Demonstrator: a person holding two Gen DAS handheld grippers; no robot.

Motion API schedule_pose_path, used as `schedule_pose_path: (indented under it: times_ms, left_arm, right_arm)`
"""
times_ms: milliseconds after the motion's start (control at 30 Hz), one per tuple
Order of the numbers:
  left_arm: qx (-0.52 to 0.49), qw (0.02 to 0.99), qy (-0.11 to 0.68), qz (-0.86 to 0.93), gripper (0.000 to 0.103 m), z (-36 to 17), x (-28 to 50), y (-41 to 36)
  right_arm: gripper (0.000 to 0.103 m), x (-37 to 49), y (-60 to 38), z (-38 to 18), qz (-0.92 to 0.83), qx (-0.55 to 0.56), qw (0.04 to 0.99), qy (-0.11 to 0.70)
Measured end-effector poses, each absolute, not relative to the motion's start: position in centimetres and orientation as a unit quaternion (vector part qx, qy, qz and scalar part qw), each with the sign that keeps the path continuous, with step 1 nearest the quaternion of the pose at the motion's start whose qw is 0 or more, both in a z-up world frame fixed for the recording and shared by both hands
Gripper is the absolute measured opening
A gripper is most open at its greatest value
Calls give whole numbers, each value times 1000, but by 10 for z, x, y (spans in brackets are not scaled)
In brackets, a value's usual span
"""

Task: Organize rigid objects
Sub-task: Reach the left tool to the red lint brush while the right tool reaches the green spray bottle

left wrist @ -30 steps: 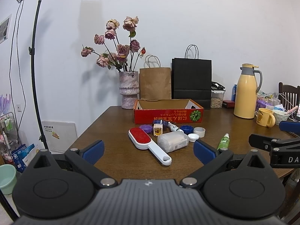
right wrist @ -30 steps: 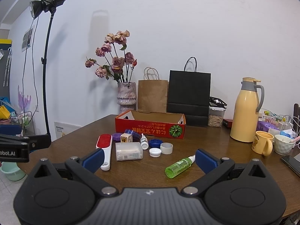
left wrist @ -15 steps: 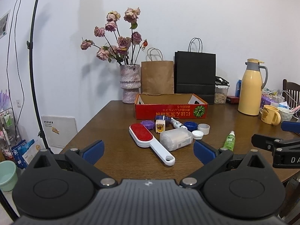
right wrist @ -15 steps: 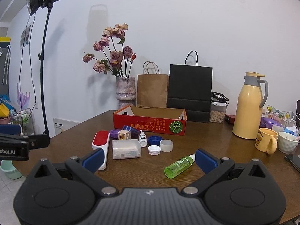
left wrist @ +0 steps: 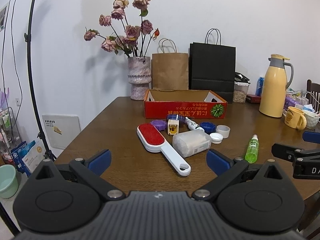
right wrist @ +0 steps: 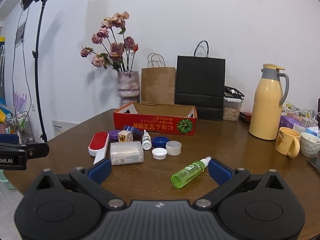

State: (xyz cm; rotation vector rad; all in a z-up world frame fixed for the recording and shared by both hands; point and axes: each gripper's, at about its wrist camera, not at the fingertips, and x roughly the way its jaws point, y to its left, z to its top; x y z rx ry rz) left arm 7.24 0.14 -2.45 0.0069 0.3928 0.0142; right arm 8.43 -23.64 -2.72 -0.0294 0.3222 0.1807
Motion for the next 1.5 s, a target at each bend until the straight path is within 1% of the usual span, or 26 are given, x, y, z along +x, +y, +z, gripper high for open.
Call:
schedule_pose_path:
  times_ms: [600, 1133, 1267, 1333, 1433, 1500]
  left_arm:
    - [-7, 972, 233, 18, 103, -34, 136, 2]
    - [-17, 964, 261, 41, 103, -50, 193, 10]
    - [-16, 962, 268, 45, 103, -55, 205, 10]
    - [-16, 961, 271, 46, 103, -57, 211, 10]
    - [-17, 960, 274, 49, 103, -59, 218, 10]
    - [-17, 959, 277, 51, 103, -61, 222, 10]
  right_arm:
    - [103, 145, -242, -45, 76, -13, 976, 204]
    - [103, 222, -250, -71, 39, -20, 964, 261]
    - [100, 239, -253, -78, 31, -22, 959, 280]
    - [95, 246, -254, -81, 27, -24, 957, 288]
    - [94, 256, -257, -86, 26, -25, 954, 298]
    - [89, 261, -259, -89, 24, -27, 952, 302]
